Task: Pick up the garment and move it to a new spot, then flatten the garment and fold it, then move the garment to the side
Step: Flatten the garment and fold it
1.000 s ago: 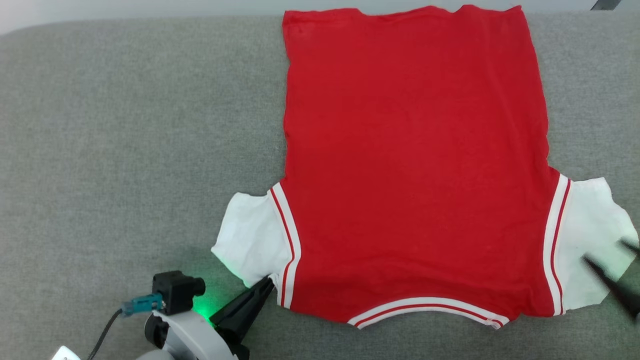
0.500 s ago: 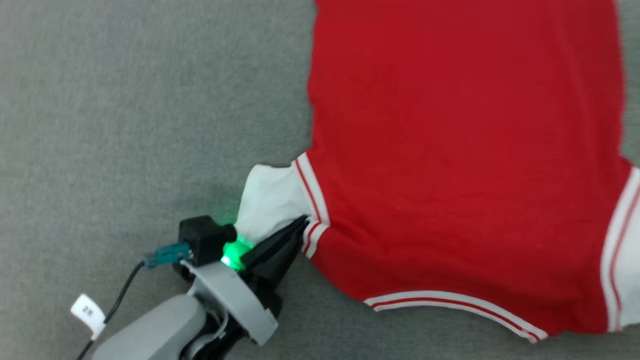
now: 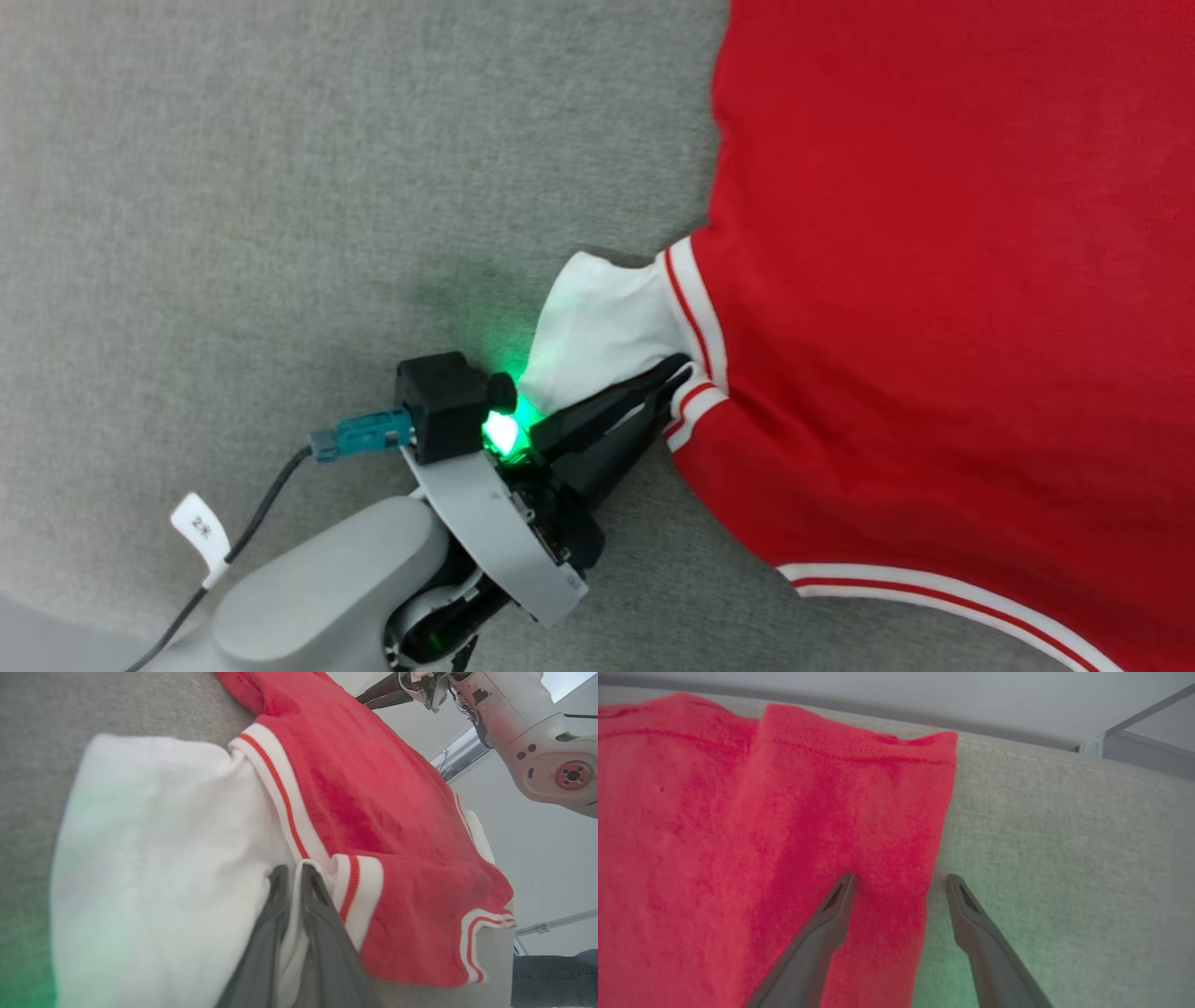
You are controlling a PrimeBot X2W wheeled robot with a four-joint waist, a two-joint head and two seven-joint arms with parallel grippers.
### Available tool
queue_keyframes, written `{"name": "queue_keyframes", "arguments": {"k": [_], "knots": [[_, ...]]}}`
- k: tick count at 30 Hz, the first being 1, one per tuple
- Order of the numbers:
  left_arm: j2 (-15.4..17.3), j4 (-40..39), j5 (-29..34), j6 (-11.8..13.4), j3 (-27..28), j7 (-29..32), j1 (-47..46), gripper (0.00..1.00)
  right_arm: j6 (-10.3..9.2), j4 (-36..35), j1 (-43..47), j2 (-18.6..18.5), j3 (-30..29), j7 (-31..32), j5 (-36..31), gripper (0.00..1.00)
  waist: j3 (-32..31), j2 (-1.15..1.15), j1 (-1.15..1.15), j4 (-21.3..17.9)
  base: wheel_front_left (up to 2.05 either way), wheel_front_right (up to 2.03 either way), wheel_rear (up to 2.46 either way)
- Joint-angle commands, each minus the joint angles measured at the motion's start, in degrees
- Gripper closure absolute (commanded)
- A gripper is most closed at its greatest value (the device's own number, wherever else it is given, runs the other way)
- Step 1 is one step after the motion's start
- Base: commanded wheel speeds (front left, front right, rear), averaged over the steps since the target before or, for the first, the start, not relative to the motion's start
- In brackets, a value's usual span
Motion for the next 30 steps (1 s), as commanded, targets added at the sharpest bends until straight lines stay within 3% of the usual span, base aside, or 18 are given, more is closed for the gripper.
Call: {"name": "queue_keyframes", "arguments": {"k": [1,5,6,7,8,13,18,24,30], "knots": [[-1.29,8.01,-2.14,0.41,-3.26,2.62,2.31,1.00,-0.09,2.01,-1.71,0.49,-0.40,0.34,-1.20,0.00,3.78,0.00,0.00,3.50,0.00,0.00,0.00],[-1.21,8.27,-2.75,0.59,-4.02,2.61,1.78,1.00,-0.09,6.96,-3.45,1.68,-0.78,1.77,-4.56,0.00,4.26,0.00,0.00,3.42,0.00,0.00,0.00],[-1.10,8.25,-2.85,0.65,-4.13,2.60,1.75,1.00,-0.09,7.63,-3.50,1.95,-0.71,1.93,-4.91,0.49,4.28,0.00,0.00,3.31,0.00,0.00,0.00],[-0.99,8.32,-3.01,0.71,-4.18,2.58,1.74,1.00,-0.09,8.14,-3.68,2.33,-0.68,1.67,-5.17,0.71,4.25,0.00,0.00,3.18,0.00,0.00,0.00],[-0.91,8.33,-3.11,0.72,-4.07,2.58,1.71,1.00,-0.09,8.46,-3.86,2.52,-0.80,0.98,-5.38,1.00,4.20,0.00,0.00,3.04,0.00,0.00,0.00],[-0.54,8.58,-2.87,0.72,-1.97,2.57,2.02,1.00,-0.09,8.88,-2.58,2.47,-1.32,-3.11,-3.89,1.00,2.07,0.00,0.00,1.86,0.00,0.00,0.00],[1.34,9.35,-0.65,0.90,1.97,2.29,4.38,1.00,-0.09,5.64,3.43,-0.27,4.70,-5.81,0.71,1.00,-3.10,0.00,0.00,-0.21,0.00,0.00,0.00],[3.03,7.40,0.26,0.84,6.05,1.80,9.03,1.00,-0.09,-2.34,11.89,-6.66,10.27,-7.82,9.57,1.00,-10.12,0.00,0.00,-3.51,0.00,0.00,0.00],[3.81,5.13,1.23,0.48,9.20,1.41,12.99,1.00,-0.09,-12.86,25.12,-12.50,11.55,-9.04,18.52,1.00,-16.07,0.00,0.00,-6.60,0.00,0.00,0.00]]}}
